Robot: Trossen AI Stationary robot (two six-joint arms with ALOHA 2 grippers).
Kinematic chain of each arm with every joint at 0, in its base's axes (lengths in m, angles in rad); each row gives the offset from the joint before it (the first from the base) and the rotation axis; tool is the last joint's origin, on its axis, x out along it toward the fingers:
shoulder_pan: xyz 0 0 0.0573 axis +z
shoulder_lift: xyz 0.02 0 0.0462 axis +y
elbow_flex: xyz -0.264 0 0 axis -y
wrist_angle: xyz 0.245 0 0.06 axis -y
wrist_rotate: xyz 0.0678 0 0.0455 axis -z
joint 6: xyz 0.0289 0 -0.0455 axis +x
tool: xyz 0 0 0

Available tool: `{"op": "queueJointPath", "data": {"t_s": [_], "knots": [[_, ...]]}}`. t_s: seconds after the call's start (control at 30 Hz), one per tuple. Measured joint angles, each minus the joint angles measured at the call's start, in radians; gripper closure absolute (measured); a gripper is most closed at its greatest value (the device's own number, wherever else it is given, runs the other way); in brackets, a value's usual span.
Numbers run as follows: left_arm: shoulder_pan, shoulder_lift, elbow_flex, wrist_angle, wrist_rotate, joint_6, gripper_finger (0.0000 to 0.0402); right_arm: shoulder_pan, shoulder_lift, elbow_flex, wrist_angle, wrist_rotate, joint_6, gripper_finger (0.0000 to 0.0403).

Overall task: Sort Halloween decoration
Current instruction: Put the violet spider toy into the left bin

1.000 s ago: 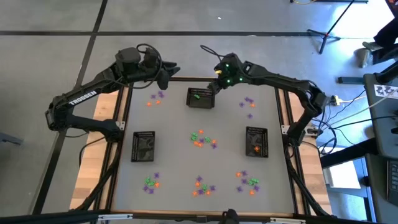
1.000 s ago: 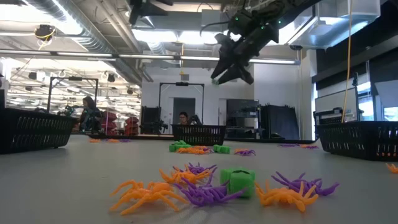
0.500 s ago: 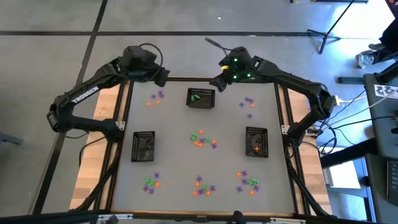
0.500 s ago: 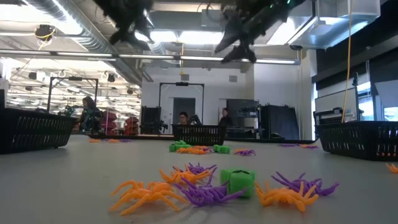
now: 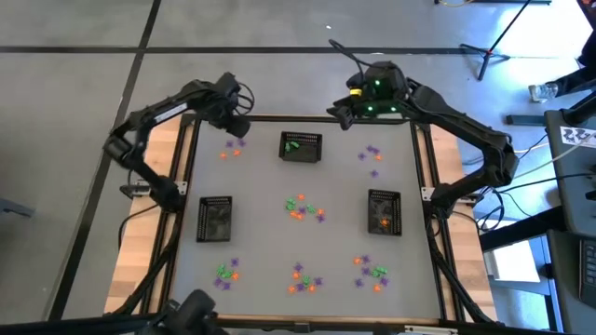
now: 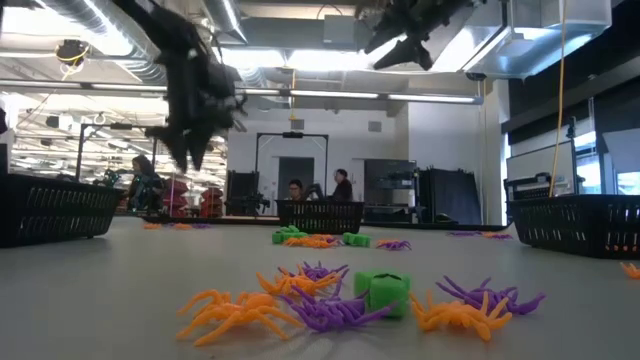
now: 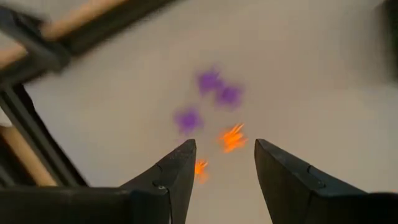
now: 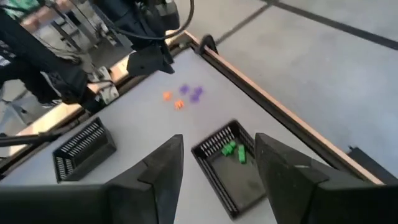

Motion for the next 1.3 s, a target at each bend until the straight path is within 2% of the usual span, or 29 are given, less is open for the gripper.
{"op": "queueJointPath", "data": {"t_s": [0.17, 0.53, 0.87, 1.3], "knots": [[0.024, 0.094, 0.0, -0.029, -0.011, 0.021, 0.0244, 0.0, 0.0, 0.0, -0.077, 0.006, 0.001, 0.021], [0.059, 0.192, 0.0, -0.016, -0.012, 0.022, 0.0244, 0.009, -0.007, 0.0, -0.087, -0.007, 0.015, 0.021], [0.064, 0.238, 0.0, -0.032, -0.002, 0.022, 0.0244, 0.105, -0.008, -0.001, -0.095, 0.0, 0.0, 0.021], [0.064, 0.319, 0.0, 0.011, -0.001, 0.009, 0.0244, 0.105, -0.008, -0.001, -0.099, 0.003, 0.0, 0.021]]}}
